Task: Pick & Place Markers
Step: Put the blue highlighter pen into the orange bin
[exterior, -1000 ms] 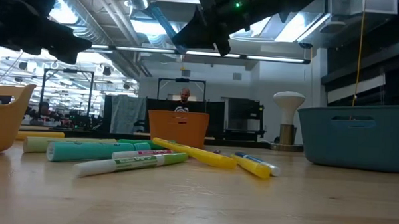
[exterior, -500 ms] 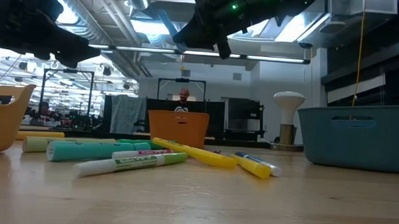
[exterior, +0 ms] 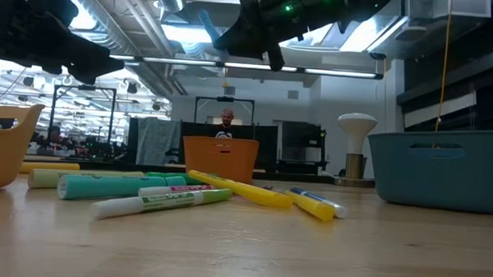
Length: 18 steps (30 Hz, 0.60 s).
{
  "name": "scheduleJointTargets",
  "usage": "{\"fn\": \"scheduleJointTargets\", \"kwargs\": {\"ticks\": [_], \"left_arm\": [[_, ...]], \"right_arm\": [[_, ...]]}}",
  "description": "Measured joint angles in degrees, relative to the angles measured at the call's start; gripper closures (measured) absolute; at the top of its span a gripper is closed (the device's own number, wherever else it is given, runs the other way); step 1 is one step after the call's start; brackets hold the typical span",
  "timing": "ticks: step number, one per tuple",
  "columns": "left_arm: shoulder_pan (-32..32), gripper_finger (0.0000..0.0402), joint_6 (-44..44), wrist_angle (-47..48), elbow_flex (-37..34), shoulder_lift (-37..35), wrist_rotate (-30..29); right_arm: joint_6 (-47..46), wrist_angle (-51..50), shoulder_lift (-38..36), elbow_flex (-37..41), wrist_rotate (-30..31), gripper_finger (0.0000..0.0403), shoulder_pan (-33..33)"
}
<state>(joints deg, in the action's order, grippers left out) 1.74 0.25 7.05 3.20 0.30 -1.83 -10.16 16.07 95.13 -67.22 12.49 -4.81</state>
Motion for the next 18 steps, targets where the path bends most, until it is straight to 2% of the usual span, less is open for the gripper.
{"fn": "scheduleJointTargets", "kwargs": {"ticks": [3, 7, 18], "left_arm": [[0.00, 0.0187, 0.00, 0.00, 0.00, 0.00, 0.00], [0.00, 0.0187, 0.00, 0.00, 0.00, 0.00, -0.02], [0.00, 0.0187, 0.00, -0.02, 0.00, 0.00, -0.02]], "right_arm": [[-0.86, 0.61, 0.00, 0.00, 0.82, 0.0333, 0.03], [-1.55, 0.68, 0.00, 0.00, 5.76, 0.0333, 0.05], [-8.59, -2.35, 0.20, 0.00, 23.29, 0.0333, 0.05]]}}
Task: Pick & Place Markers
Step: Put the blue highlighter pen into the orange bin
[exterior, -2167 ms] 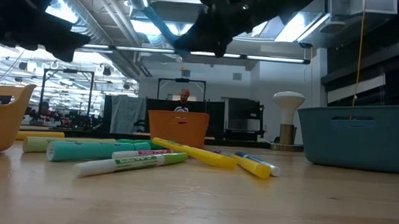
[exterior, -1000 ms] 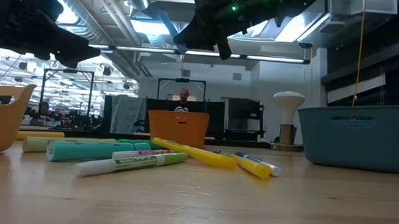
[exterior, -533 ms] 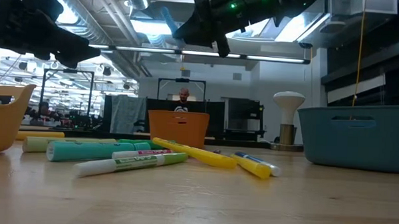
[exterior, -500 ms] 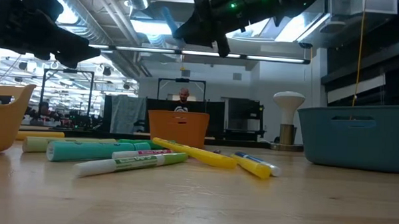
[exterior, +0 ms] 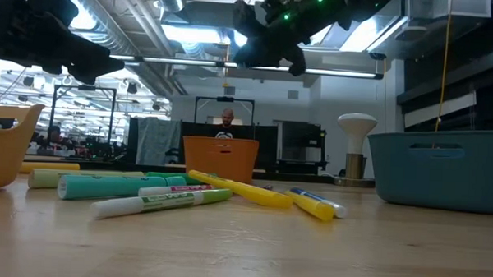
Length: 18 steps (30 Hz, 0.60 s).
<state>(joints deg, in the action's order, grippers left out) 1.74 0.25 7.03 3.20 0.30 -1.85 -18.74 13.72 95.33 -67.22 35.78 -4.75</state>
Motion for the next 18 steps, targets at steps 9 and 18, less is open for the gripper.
{"fn": "scheduleJointTargets", "kwargs": {"ticks": [9, 18], "left_arm": [[-0.02, 0.0187, 0.00, 0.00, -0.02, 0.00, -0.02], [-0.02, 0.0187, 0.00, 0.00, -0.02, 0.00, -0.02]], "right_arm": [[-7.19, -10.49, 5.33, -5.89, 3.21, 0.0334, -1.46], [-10.62, -32.57, 14.79, -22.41, -9.67, 0.0334, -7.03]]}}
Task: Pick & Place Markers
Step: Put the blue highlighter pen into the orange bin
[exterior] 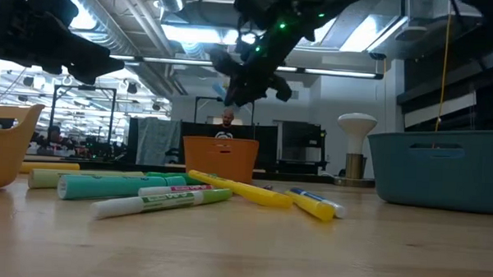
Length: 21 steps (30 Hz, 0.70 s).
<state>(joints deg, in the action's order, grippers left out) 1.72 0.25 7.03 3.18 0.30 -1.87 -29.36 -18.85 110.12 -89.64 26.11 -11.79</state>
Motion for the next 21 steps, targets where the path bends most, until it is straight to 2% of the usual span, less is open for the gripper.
{"fn": "scheduleJointTargets", "kwargs": {"ticks": [6, 12, 15, 21], "left_arm": [[0.00, 0.0187, 0.00, 0.00, 0.00, 0.00, 0.00], [0.00, 0.0187, 0.00, 0.00, 0.00, 0.02, 0.00], [0.00, 0.0187, 0.00, -0.01, 0.00, 0.00, 0.00], [0.00, 0.0187, 0.00, -0.01, 0.00, 0.00, 0.00]], "right_arm": [[-1.47, -13.58, 5.23, -9.32, -6.14, 0.0334, -2.07], [-4.39, -17.84, 7.25, -10.45, -13.64, 0.0330, -3.14], [-5.36, -20.46, 7.71, -10.41, -14.53, 0.0327, -3.46], [-4.45, -19.65, 8.22, -10.37, -14.77, 0.0325, -3.48]]}}
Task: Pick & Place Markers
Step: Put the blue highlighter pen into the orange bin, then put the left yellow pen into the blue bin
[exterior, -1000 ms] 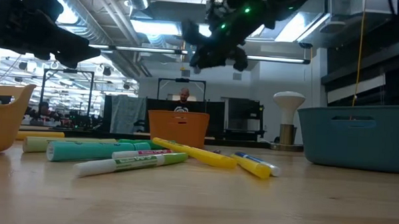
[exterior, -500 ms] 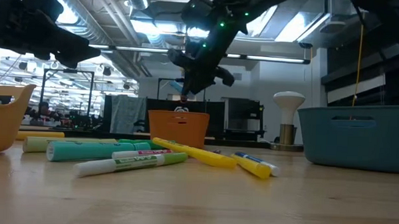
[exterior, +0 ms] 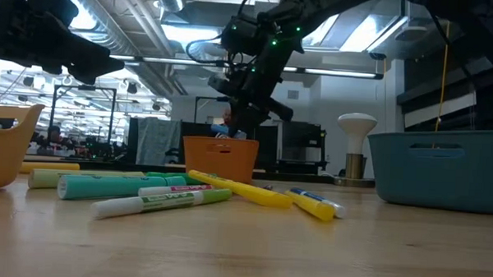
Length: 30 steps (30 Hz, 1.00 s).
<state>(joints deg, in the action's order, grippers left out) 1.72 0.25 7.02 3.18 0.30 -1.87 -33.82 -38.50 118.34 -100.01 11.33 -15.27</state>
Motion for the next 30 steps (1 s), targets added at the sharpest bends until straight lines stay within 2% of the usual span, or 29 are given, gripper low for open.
{"fn": "scheduleJointTargets", "kwargs": {"ticks": [6, 15, 19, 26, 30], "left_arm": [[0.00, 0.0187, 0.00, -0.01, 0.00, 0.00, 0.00], [0.00, 0.0187, 0.00, -0.01, 0.00, 0.01, 0.00], [0.00, 0.0187, 0.00, -0.01, 0.00, 0.02, 0.00], [0.00, 0.0187, 0.00, -0.01, 0.00, 0.01, 0.00], [0.00, 0.0187, 0.00, -0.01, 0.00, 0.00, 0.00]], "right_arm": [[-0.25, -0.11, 0.00, 0.00, -0.03, 0.0312, -0.21], [-1.12, -0.10, 0.00, 0.00, -0.02, 0.0252, -0.67], [1.22, 2.00, 0.00, 0.04, -0.15, 0.0234, -0.66], [14.33, 12.93, -0.02, 0.04, -11.55, 0.0226, 0.33], [19.52, 15.58, -0.04, 0.04, -19.31, 0.0226, 2.03]]}}
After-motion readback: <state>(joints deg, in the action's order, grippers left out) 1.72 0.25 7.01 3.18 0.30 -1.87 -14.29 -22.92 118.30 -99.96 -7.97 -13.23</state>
